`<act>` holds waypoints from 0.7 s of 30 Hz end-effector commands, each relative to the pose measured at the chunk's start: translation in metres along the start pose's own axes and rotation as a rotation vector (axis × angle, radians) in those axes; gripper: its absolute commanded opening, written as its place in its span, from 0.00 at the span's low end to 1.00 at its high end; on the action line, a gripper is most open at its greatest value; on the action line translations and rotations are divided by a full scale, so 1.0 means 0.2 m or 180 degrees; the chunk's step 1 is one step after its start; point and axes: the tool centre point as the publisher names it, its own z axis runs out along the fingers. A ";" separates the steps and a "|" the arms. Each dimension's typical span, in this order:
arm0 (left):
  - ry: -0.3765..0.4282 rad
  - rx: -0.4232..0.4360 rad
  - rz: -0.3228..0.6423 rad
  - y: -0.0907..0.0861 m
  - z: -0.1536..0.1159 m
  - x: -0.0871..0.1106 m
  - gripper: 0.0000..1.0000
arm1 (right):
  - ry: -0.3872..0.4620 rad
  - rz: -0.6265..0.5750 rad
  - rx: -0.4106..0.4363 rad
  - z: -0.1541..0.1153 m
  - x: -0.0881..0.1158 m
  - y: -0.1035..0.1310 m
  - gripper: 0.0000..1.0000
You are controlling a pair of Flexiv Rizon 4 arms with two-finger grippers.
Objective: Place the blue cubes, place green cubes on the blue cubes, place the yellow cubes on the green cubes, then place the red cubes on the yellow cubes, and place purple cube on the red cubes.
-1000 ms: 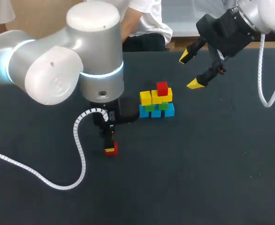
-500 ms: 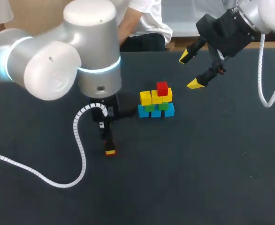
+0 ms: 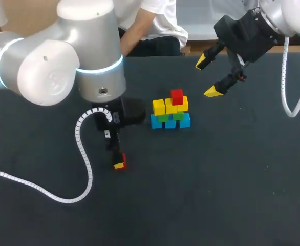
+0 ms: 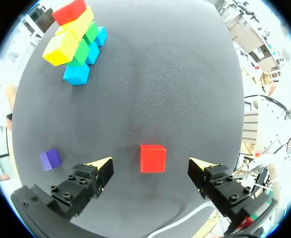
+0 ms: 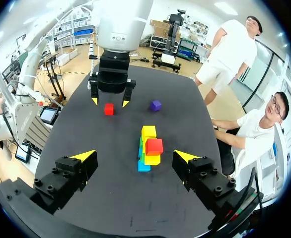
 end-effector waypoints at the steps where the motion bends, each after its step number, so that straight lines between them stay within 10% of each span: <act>1: 0.0047 -0.0003 -0.0028 0.01 0.01 -0.03 1.00 | -0.0001 0.0001 0.0001 0.00 0.00 0.00 1.00; 21: -0.0142 -0.0450 0.0026 0.02 -0.16 0.02 1.00 | -0.0001 0.0001 0.0001 0.00 0.00 0.00 1.00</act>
